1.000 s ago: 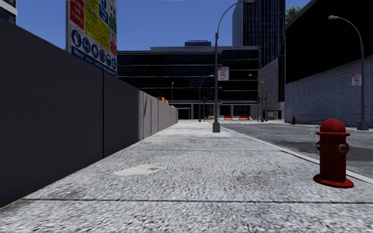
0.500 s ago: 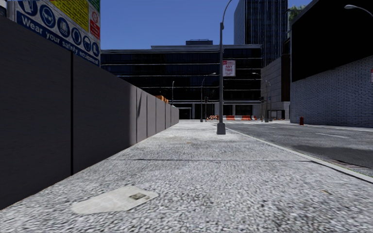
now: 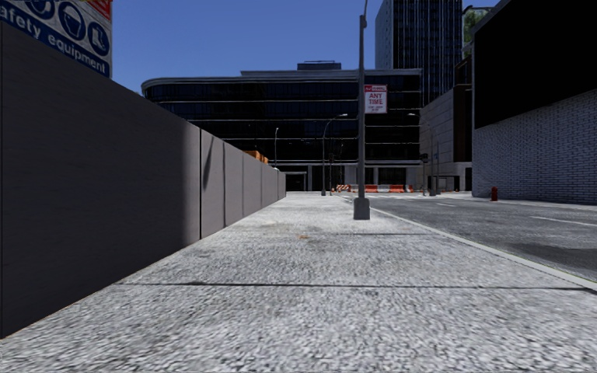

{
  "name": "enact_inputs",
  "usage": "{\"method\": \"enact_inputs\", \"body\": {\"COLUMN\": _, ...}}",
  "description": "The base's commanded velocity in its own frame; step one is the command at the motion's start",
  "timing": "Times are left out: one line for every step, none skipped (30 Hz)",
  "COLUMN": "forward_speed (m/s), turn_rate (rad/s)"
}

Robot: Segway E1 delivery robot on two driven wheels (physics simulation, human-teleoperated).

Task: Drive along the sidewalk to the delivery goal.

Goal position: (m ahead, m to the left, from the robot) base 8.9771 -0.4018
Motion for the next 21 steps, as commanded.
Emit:
{"method": "enact_inputs", "body": {"forward_speed": 1.97, "turn_rate": 0.0}}
{"method": "enact_inputs", "body": {"forward_speed": 1.97, "turn_rate": 0.0}}
{"method": "enact_inputs", "body": {"forward_speed": 1.97, "turn_rate": 0.0}}
{"method": "enact_inputs", "body": {"forward_speed": 1.97, "turn_rate": 0.0}}
{"method": "enact_inputs", "body": {"forward_speed": 1.97, "turn_rate": 0.0}}
{"method": "enact_inputs", "body": {"forward_speed": 1.97, "turn_rate": 0.0}}
{"method": "enact_inputs", "body": {"forward_speed": 1.97, "turn_rate": 0.0}}
{"method": "enact_inputs", "body": {"forward_speed": 1.97, "turn_rate": 0.0}}
{"method": "enact_inputs", "body": {"forward_speed": 1.97, "turn_rate": 0.0}}
{"method": "enact_inputs", "body": {"forward_speed": 1.97, "turn_rate": 0.0}}
{"method": "enact_inputs", "body": {"forward_speed": 1.97, "turn_rate": 0.0}}
{"method": "enact_inputs", "body": {"forward_speed": 1.97, "turn_rate": 0.0}}
{"method": "enact_inputs", "body": {"forward_speed": 1.97, "turn_rate": 0.0}}
{"method": "enact_inputs", "body": {"forward_speed": 1.97, "turn_rate": 0.0}}
{"method": "enact_inputs", "body": {"forward_speed": 1.97, "turn_rate": 0.0}}
{"method": "enact_inputs", "body": {"forward_speed": 1.97, "turn_rate": 0.0}}
{"method": "enact_inputs", "body": {"forward_speed": 1.97, "turn_rate": 0.0}}
{"method": "enact_inputs", "body": {"forward_speed": 1.97, "turn_rate": 0.0}}
{"method": "enact_inputs", "body": {"forward_speed": 1.97, "turn_rate": 0.0}}
{"method": "enact_inputs", "body": {"forward_speed": 1.97, "turn_rate": 0.0}}
{"method": "enact_inputs", "body": {"forward_speed": 1.97, "turn_rate": 0.0}}
